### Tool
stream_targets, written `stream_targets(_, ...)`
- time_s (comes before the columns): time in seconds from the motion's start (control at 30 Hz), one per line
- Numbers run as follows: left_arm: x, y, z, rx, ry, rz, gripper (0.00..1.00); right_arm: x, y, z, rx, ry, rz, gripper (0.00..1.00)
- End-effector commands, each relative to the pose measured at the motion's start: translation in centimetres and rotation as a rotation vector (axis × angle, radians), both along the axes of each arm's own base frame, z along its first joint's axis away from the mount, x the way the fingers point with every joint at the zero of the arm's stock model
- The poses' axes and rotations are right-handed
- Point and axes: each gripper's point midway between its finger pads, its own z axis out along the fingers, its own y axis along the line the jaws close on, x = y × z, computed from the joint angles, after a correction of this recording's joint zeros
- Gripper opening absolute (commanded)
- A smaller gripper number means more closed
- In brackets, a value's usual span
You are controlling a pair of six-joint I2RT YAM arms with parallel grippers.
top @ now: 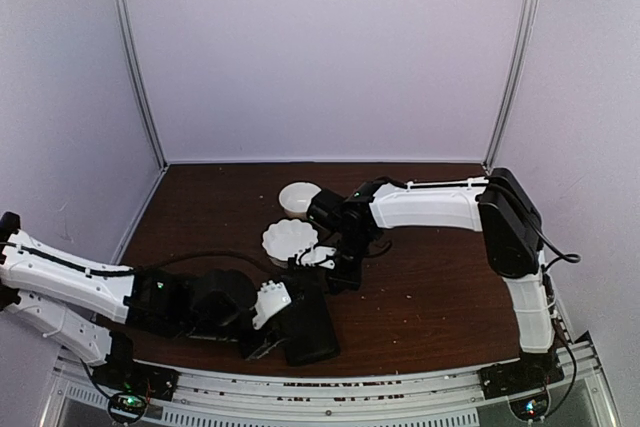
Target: Sort the hair-cutting tools
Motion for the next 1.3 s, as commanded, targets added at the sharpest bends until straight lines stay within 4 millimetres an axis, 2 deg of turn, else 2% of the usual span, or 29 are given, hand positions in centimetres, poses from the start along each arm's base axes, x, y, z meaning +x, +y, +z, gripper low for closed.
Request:
stream_targets(0.0, -1.0, -1.8, -2.1, 0.155, -0.090, -0.071, 0.51, -0.4, 0.4, 0.0, 0.003, 0.015, 0.017, 0.00)
stream_targets(0.1, -1.5, -3.4, -3.7, 0.227, -0.121, -0.100, 0.51, -0.4, 0.4, 0.1, 0.005, 0.017, 0.016, 0.00)
stream_targets(0.27, -1.6, -5.1, -5.3, 0.277, -0.149, -0.146, 0.50, -0.6, 0.4, 0.2, 0.007, 0.025, 0.015, 0.00)
stream_targets(0.43, -1.4, -6.2, -6.4, 0.315, -0.161, -0.163, 0.49, -0.8, 0.2, 0.3, 0.007, 0.031, 0.016, 0.00)
stream_targets(0.53, -0.4, -6.3, -6.8, 0.333, -0.172, -0.089, 0.48, -1.5, -0.3, 0.2, -0.004, 0.042, 0.024, 0.00)
stream_targets(0.9, 1.9, -5.1, -7.6, 0.306, -0.152, 0.087, 0.25, -8.9, -3.8, 1.6, 0.003, 0.161, 0.116, 0.00)
stream_targets(1.1, 2.8, -4.8, -7.3, 0.297, -0.175, 0.129, 0.22, -13.7, -3.6, 1.6, 0.013, 0.273, 0.181, 0.00)
stream_targets(1.27, 2.9, -5.0, -7.0, 0.281, -0.176, 0.141, 0.25, -15.2, -3.6, 1.4, 0.016, 0.350, 0.187, 0.00)
